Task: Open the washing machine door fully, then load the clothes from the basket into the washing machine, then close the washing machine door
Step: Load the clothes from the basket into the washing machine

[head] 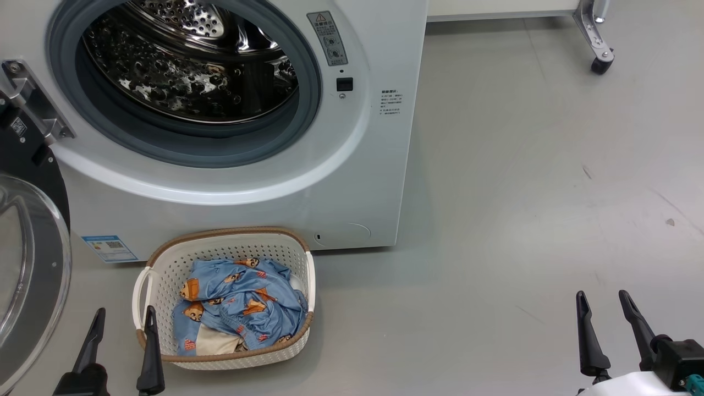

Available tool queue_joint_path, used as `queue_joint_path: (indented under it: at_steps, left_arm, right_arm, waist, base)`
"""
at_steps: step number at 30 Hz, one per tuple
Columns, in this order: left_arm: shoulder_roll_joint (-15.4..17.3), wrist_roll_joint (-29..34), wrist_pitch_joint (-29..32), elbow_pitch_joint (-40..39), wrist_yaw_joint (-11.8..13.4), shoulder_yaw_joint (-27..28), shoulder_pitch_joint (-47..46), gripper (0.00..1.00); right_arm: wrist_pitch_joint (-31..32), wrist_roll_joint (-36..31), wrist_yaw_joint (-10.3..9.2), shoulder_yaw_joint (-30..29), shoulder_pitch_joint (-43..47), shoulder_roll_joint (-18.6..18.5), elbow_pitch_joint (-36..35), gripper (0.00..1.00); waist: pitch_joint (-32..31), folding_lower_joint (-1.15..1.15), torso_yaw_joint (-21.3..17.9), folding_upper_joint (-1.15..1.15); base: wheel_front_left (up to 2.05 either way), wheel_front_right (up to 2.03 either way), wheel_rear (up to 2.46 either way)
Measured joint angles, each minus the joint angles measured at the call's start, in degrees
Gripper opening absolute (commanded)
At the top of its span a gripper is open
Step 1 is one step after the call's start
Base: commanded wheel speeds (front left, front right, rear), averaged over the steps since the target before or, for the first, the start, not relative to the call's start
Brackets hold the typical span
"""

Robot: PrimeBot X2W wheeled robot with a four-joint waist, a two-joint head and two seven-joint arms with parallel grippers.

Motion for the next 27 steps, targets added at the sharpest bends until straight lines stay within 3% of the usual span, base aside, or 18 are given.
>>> queue_joint_path:
  at_steps: [19,27]
  left_arm:
    - [0.94,-0.34,0.01,2.97,-0.02,-0.34,-1.86,1.0]
    - [3.01,-2.33,2.12,6.56,-1.05,0.89,-5.08,1.0]
  right_arm:
    - [0.0,0.1,0.0,2.37,-3.18,1.81,-0.85,1.0]
    - [0.0,0.38,0.0,4.8,-6.77,2.21,-0.85,1.0]
  waist:
    - [7.13,0.0,-3.56,0.0]
    - [11.89,0.0,-6.88,0.0]
  base:
    - [0.0,0.0,0.0]
    - [0.0,0.0,0.0]
